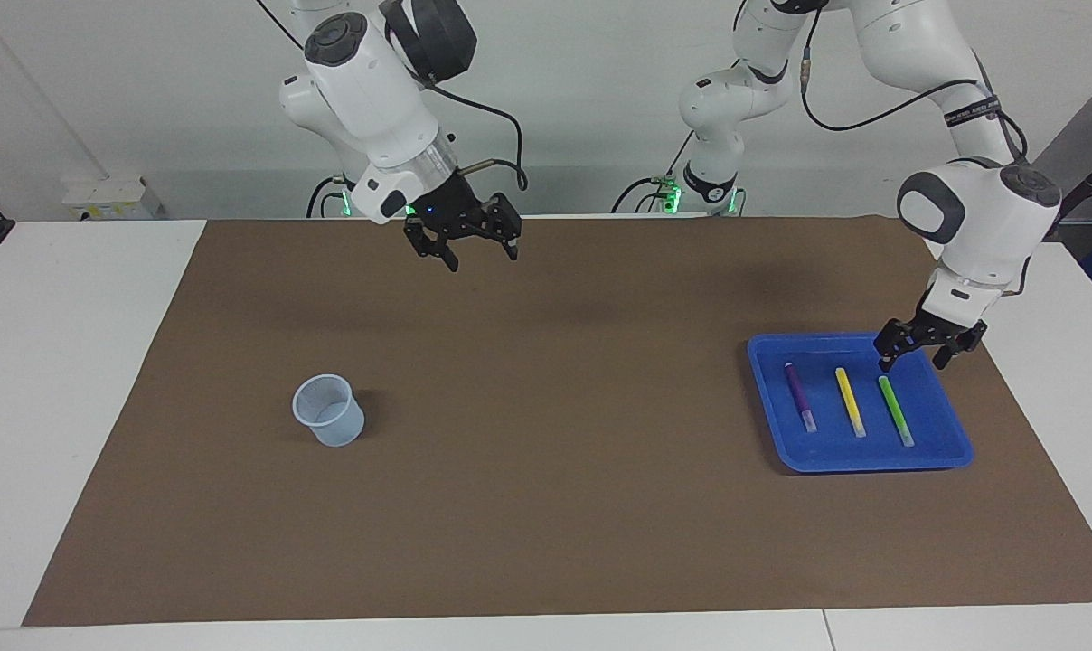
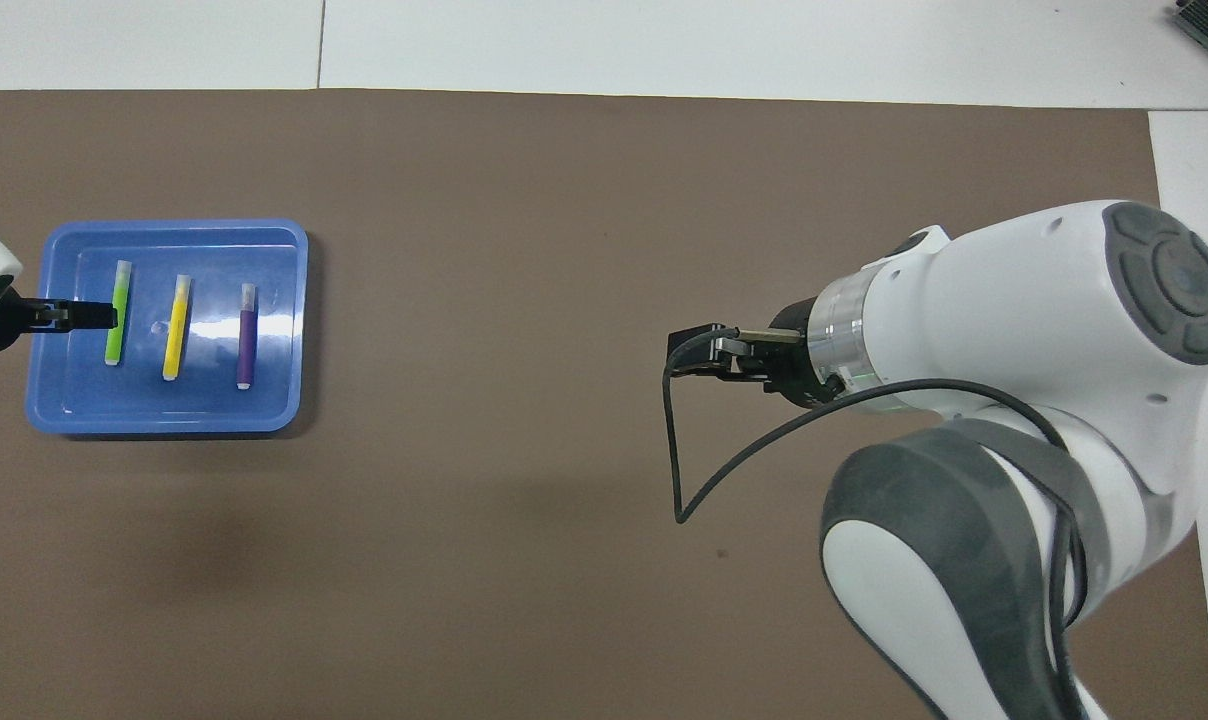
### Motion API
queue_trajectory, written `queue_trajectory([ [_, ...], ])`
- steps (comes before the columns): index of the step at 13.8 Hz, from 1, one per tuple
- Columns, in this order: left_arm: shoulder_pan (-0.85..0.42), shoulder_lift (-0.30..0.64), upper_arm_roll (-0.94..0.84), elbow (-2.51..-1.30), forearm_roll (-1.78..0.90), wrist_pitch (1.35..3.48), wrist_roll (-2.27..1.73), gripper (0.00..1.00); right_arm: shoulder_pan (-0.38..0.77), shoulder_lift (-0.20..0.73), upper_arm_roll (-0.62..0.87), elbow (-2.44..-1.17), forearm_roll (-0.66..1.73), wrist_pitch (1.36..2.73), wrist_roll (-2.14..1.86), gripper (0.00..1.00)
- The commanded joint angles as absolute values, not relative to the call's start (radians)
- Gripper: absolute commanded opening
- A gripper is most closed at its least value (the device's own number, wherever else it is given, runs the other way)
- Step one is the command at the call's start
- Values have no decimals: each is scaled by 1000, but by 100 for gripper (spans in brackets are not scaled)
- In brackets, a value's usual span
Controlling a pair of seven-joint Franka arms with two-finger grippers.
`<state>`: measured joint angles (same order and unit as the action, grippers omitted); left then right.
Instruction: Transfer and insert pens with both arms
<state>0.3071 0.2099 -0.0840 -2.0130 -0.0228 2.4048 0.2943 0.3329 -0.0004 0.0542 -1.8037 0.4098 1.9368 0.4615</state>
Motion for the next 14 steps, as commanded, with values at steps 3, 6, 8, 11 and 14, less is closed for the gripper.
queue_trajectory([
  [3, 318, 310, -81, -1970, -9, 2483, 328, 96, 382, -3, 54, -1821, 446, 1968, 535, 100],
  [6, 318, 311, -81, -1974, -8, 2487, 330, 91, 445, -3, 52, -1825, 460, 2037, 676, 100],
  [8, 316, 316, -81, -1976, -8, 2493, 333, 82, 456, -3, 52, -1827, 460, 2040, 693, 100],
  [11, 310, 337, -81, -1979, -8, 2537, 333, 77, 454, -5, 52, -1839, 540, 2043, 695, 100],
  [14, 304, 356, -81, -1977, -8, 2574, 331, 76, 457, -8, 54, -1856, 566, 2081, 695, 100],
])
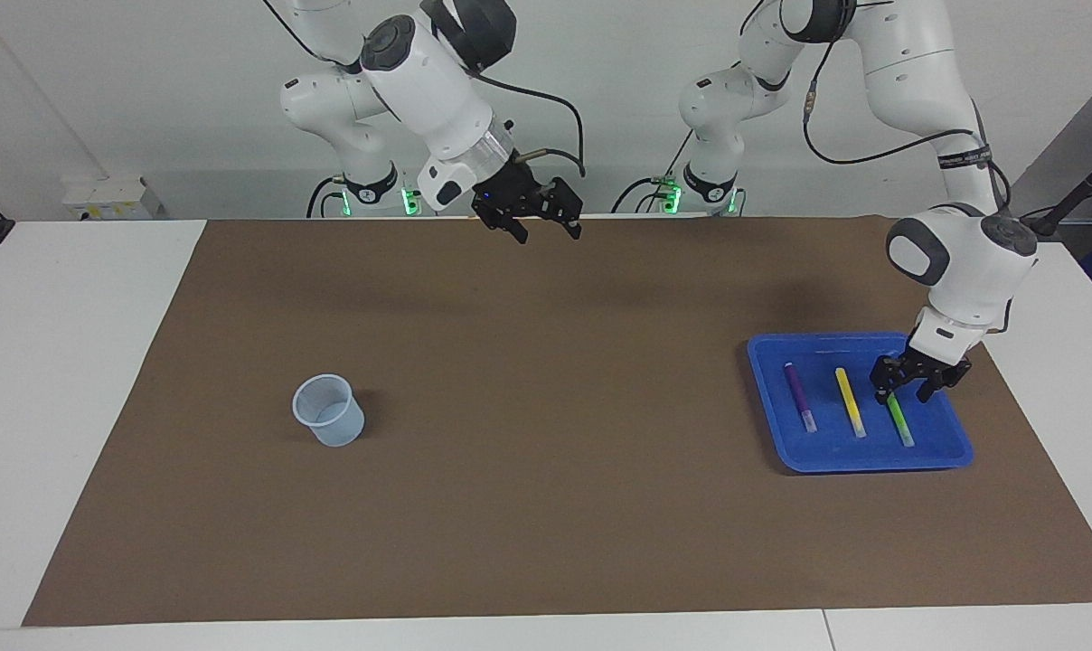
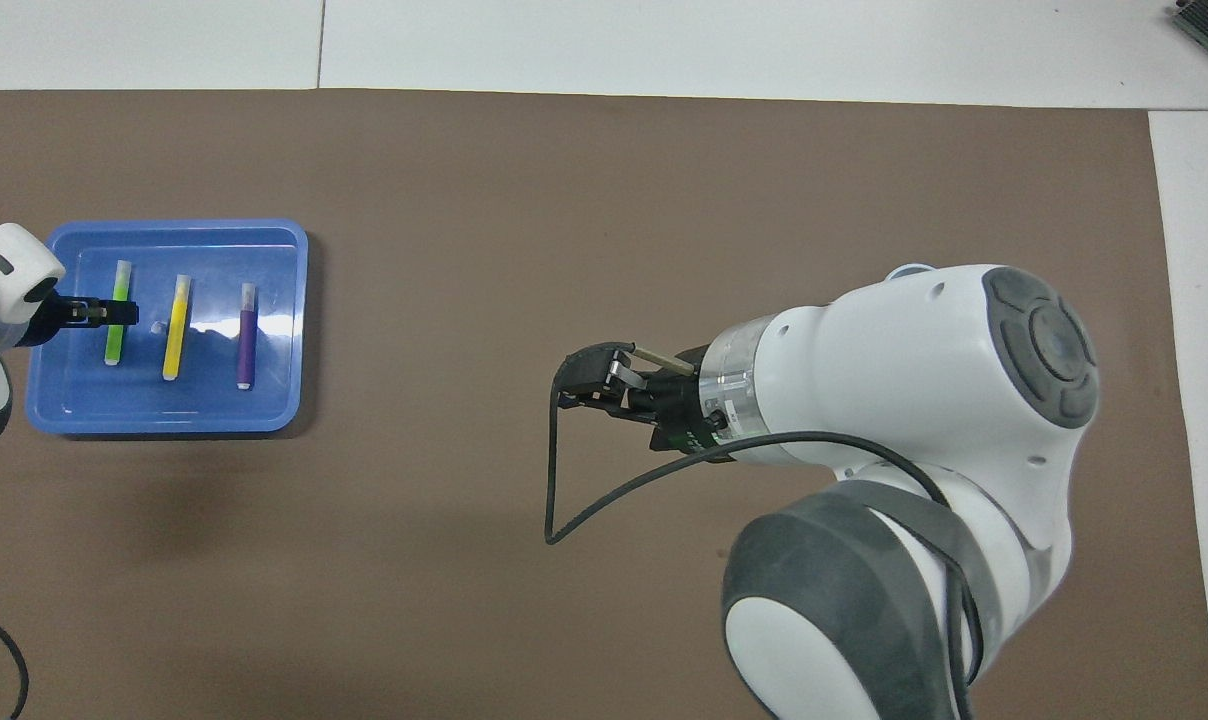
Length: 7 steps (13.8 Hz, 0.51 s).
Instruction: Transfer and insert pens with both arms
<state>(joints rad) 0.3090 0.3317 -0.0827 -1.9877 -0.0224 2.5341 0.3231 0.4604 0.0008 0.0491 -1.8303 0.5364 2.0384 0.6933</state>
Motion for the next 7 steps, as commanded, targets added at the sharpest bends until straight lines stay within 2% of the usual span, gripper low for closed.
queue_trajectory([
  [1, 305, 359, -81, -1973, -8, 2577, 331, 75, 457, -9, 54, -1859, 566, 2085, 695, 100],
  [7, 304, 373, -81, -1971, -8, 2579, 331, 67, 459, -15, 78, -1875, 566, 2117, 661, 100],
])
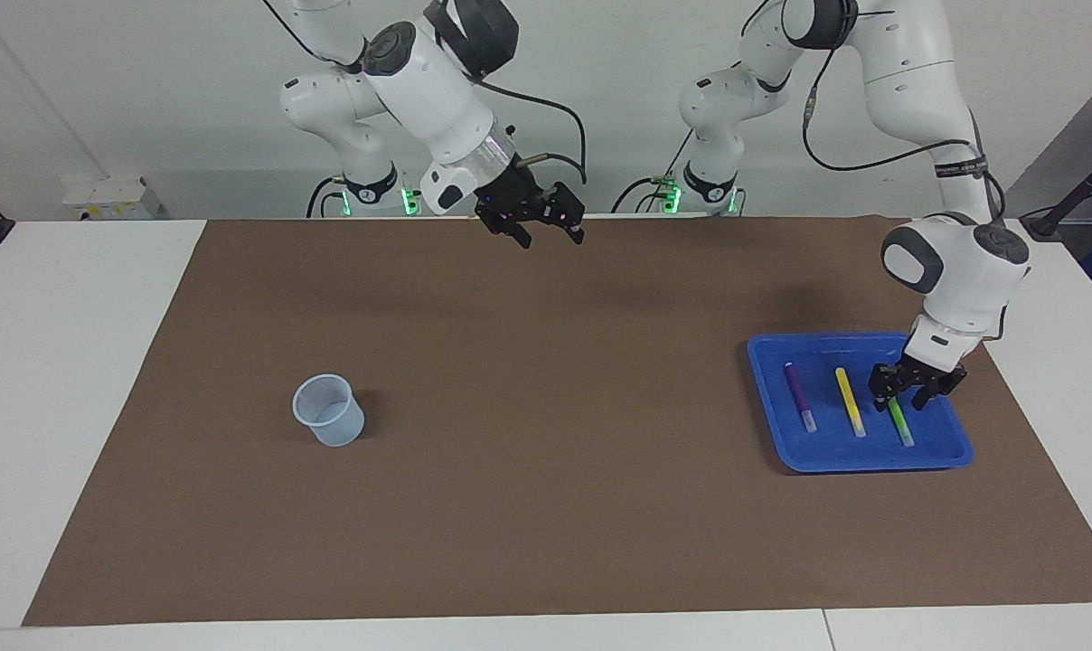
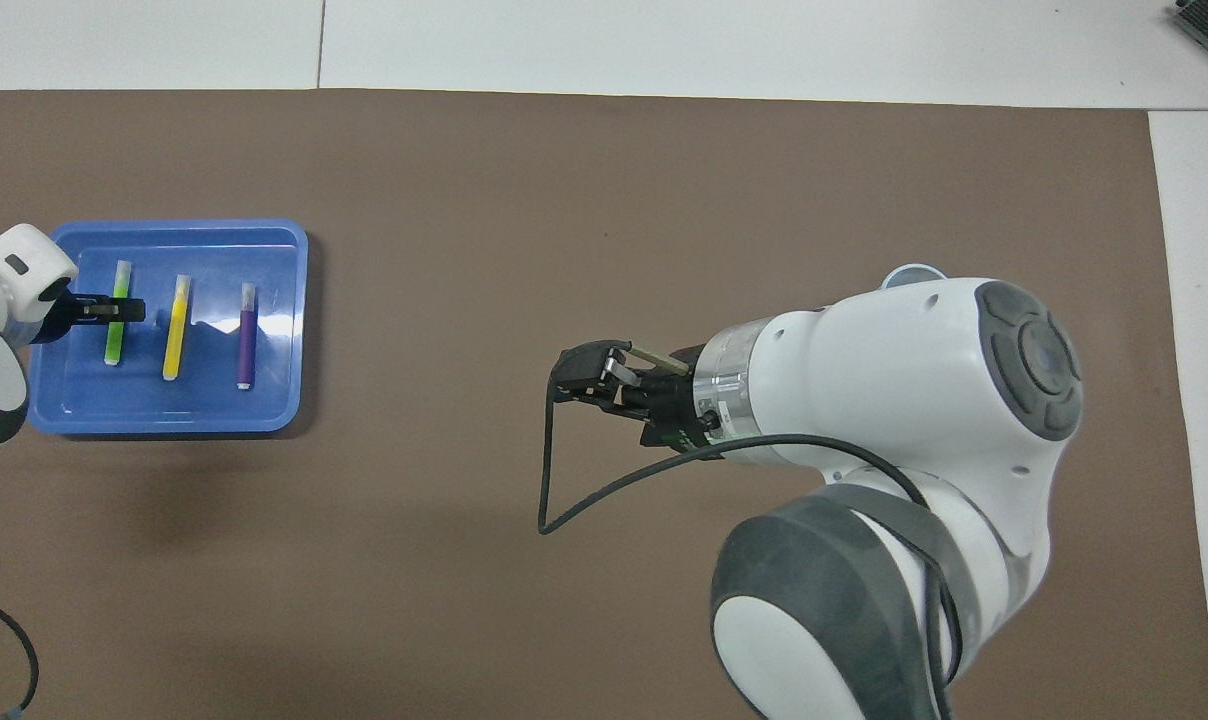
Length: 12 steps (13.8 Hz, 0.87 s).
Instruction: Transfer and insert pens with both arms
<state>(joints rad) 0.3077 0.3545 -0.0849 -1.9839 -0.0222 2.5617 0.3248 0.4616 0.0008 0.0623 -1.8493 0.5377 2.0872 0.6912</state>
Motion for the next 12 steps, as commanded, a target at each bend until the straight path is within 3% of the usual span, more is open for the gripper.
queue_trajectory([
  [1, 304, 374, -81, -1971, -9, 2579, 331, 66, 459, -14, 80, -1876, 566, 2140, 647, 100],
  [10, 301, 388, -81, -1983, -9, 2599, 331, 57, 469, -5, 81, -1878, 566, 2151, 555, 100],
  [12, 301, 388, -81, -1983, -8, 2599, 331, 40, 468, -6, 81, -1878, 566, 2141, 552, 100],
])
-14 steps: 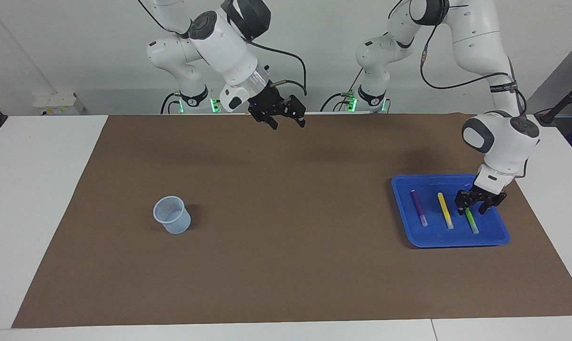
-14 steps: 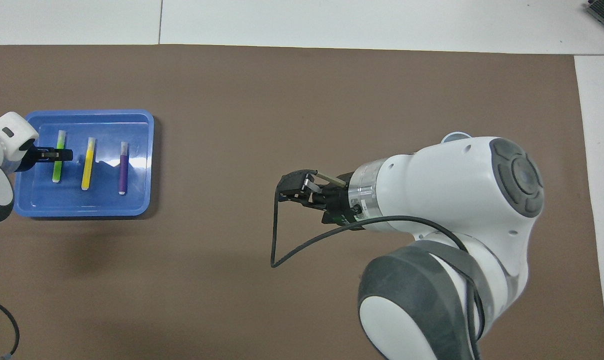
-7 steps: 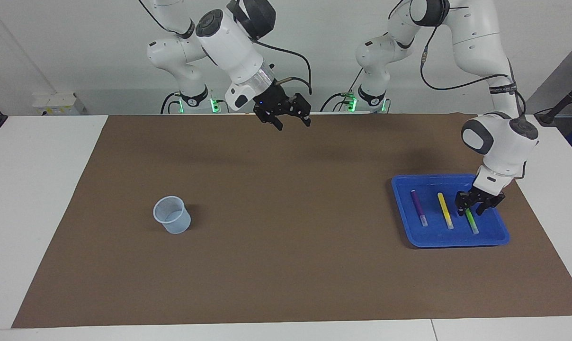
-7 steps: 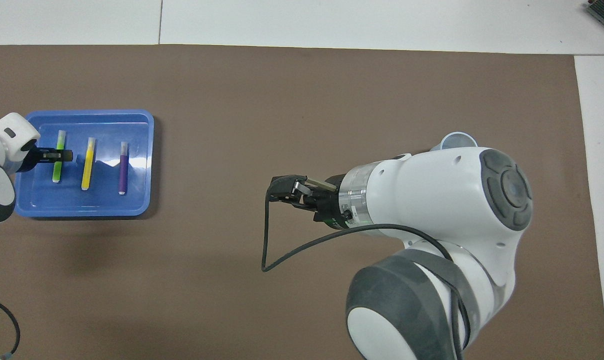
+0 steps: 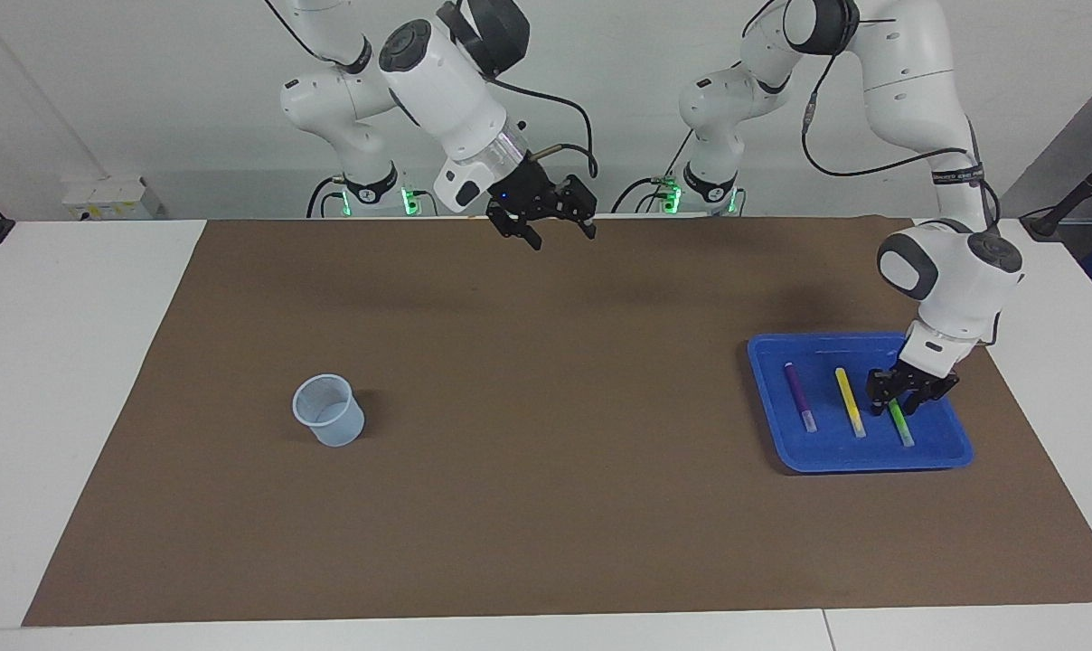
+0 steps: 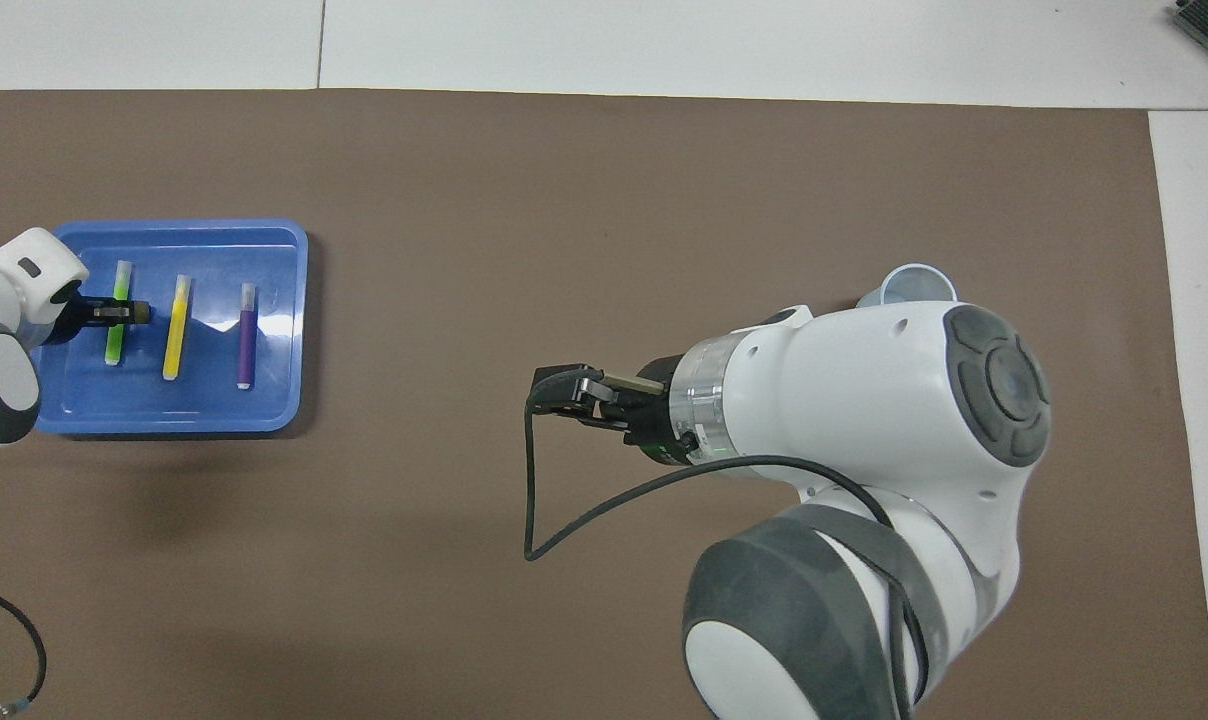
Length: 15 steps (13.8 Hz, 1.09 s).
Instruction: Transfer and insert pens with both arms
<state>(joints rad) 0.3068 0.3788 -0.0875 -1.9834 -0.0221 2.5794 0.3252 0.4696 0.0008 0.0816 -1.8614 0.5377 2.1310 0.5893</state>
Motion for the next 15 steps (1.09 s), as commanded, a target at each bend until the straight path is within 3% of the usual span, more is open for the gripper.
queue_trajectory([
  [1, 301, 388, -81, -1983, -9, 2597, 331, 28, 468, -6, 81, -1878, 566, 2141, 555, 100],
  [2, 301, 388, -81, -1983, -9, 2597, 331, 16, 471, -8, 81, -1879, 566, 2144, 563, 100],
  [5, 302, 388, -81, -1983, -9, 2594, 331, 0, 471, -9, 81, -1887, 566, 2146, 565, 100],
  [9, 314, 388, -81, -1938, -9, 2554, 333, 0, 474, -8, 81, -1887, 568, 2154, 630, 100],
  [12, 319, 380, -81, -1846, -11, 2386, 330, 0, 498, -3, 81, -1887, 568, 2193, 634, 100],
  [15, 345, 339, -84, -1847, -20, 2329, 325, 0, 505, 3, 81, -1887, 569, 2198, 652, 100],
])
